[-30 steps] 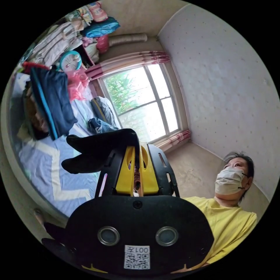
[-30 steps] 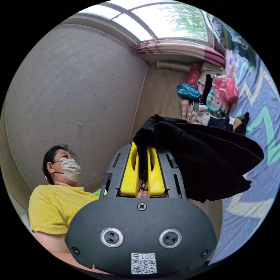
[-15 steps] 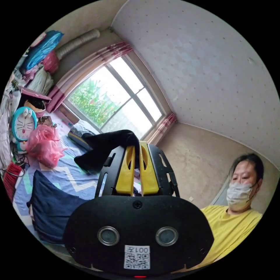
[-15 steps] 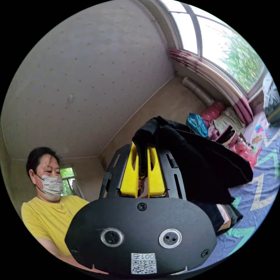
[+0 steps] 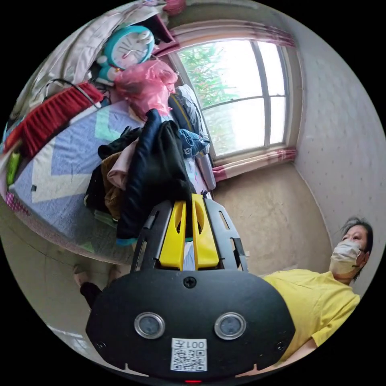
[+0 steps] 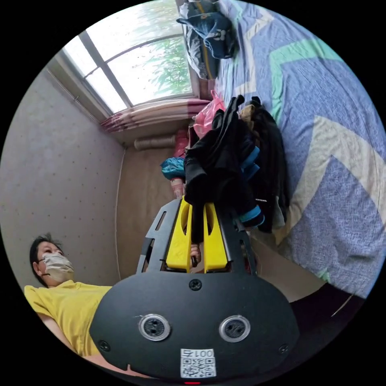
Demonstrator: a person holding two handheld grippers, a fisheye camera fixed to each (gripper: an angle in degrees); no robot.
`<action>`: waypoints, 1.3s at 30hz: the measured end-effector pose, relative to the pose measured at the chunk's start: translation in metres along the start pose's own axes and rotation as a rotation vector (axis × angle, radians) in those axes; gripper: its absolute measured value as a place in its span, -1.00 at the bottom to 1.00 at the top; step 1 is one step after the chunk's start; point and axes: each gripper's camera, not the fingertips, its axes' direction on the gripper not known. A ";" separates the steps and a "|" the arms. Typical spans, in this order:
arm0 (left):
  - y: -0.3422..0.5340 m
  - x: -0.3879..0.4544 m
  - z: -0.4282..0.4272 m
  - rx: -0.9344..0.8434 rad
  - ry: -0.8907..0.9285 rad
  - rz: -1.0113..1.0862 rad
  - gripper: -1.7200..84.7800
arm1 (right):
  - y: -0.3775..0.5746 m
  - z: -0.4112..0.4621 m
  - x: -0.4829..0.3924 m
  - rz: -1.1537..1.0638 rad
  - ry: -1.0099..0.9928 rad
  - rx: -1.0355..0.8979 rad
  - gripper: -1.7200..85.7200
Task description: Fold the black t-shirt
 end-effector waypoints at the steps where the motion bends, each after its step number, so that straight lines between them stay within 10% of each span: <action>1: -0.002 0.003 -0.002 0.001 0.019 0.017 -0.98 | -0.001 0.000 -0.002 -0.020 0.004 -0.002 -0.94; 28: 0.042 -0.050 -0.066 0.233 0.012 0.069 -0.99 | 0.006 -0.048 0.004 -0.069 -0.063 -0.036 -0.90; 39: 0.114 -0.043 0.169 -0.377 -0.474 0.833 -0.99 | 0.105 -0.074 -0.027 -0.097 0.680 -0.022 -0.95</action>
